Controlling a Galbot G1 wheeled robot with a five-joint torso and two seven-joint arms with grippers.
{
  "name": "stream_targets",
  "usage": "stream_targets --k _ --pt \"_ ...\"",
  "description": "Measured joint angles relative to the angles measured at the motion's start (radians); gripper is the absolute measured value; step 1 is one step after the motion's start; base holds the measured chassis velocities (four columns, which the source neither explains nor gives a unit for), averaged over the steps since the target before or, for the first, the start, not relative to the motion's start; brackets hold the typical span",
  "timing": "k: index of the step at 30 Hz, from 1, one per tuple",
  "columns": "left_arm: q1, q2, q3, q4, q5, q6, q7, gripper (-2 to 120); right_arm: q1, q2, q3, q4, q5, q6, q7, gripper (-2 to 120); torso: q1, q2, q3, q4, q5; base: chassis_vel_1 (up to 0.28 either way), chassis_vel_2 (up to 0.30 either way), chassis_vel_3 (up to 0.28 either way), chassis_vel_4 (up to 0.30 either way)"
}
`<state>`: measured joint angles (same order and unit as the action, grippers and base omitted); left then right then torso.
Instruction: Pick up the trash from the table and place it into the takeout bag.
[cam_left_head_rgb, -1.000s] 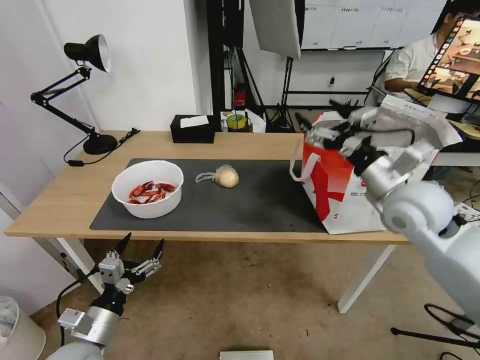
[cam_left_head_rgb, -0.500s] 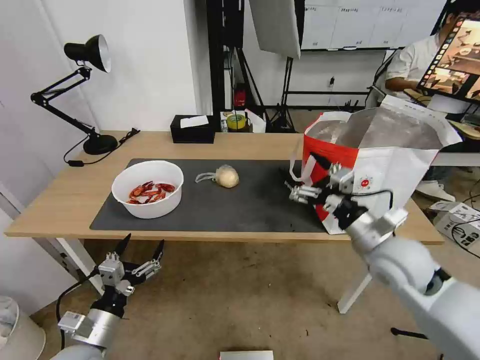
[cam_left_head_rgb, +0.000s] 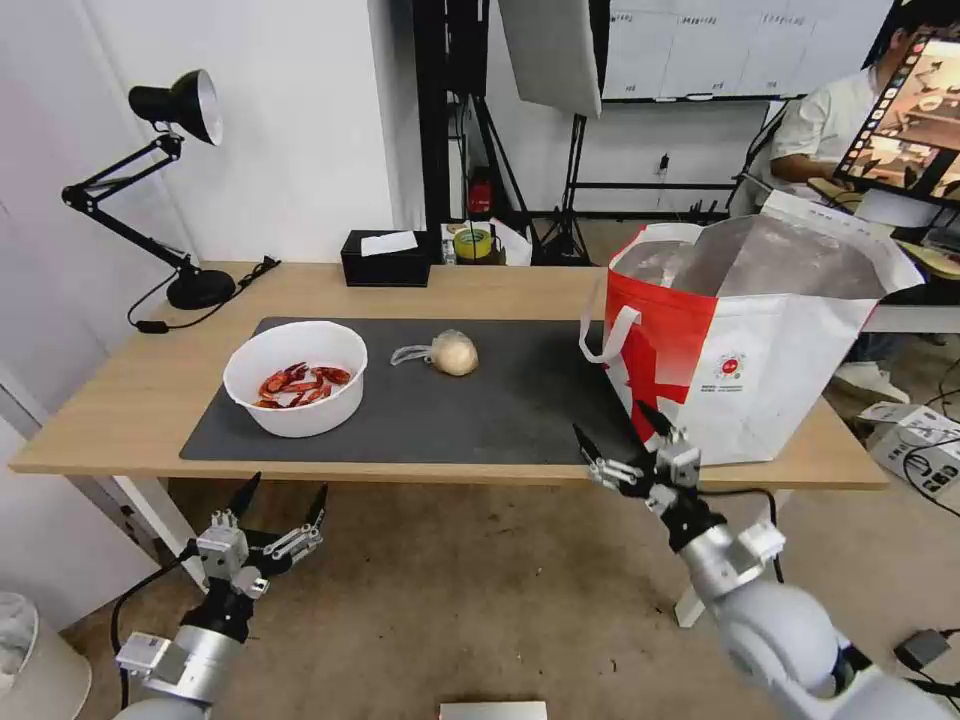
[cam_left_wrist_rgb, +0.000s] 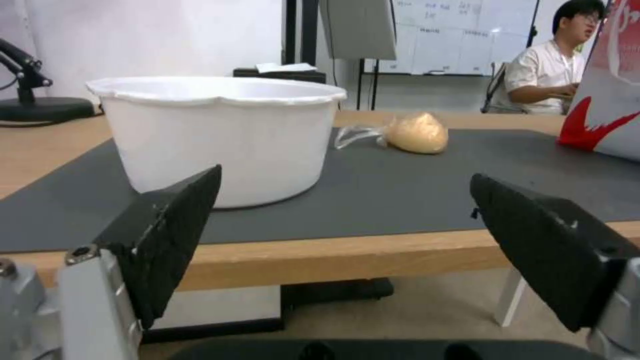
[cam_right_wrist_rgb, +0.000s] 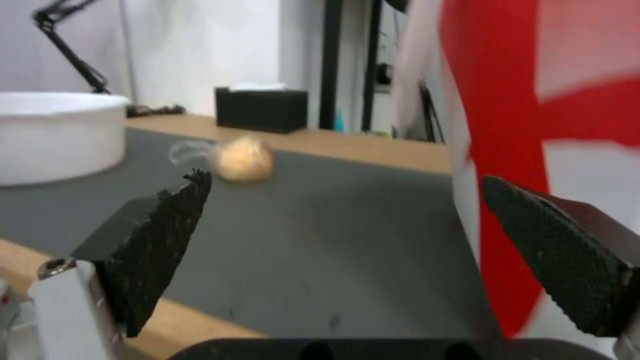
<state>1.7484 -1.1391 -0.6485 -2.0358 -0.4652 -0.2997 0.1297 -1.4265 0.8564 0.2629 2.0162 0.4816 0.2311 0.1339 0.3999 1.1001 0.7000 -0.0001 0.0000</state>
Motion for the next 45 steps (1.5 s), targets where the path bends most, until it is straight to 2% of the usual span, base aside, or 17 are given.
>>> stream_targets --k 13,45 --pt "0.007 -0.013 0.001 0.006 0.009 -0.006 0.002 100 -0.070 0.015 0.007 -0.005 -0.044 0.000 0.086 100 0.000 0.000 0.000 0.0001 0.0000 0.000 0.000 0.000 0.000" --pt "0.005 -0.019 0.001 0.013 0.014 -0.015 0.004 100 -0.072 0.015 0.001 0.007 -0.037 -0.016 0.074 100 0.000 0.000 0.000 0.0001 -0.0001 0.000 0.000 0.000 0.000"
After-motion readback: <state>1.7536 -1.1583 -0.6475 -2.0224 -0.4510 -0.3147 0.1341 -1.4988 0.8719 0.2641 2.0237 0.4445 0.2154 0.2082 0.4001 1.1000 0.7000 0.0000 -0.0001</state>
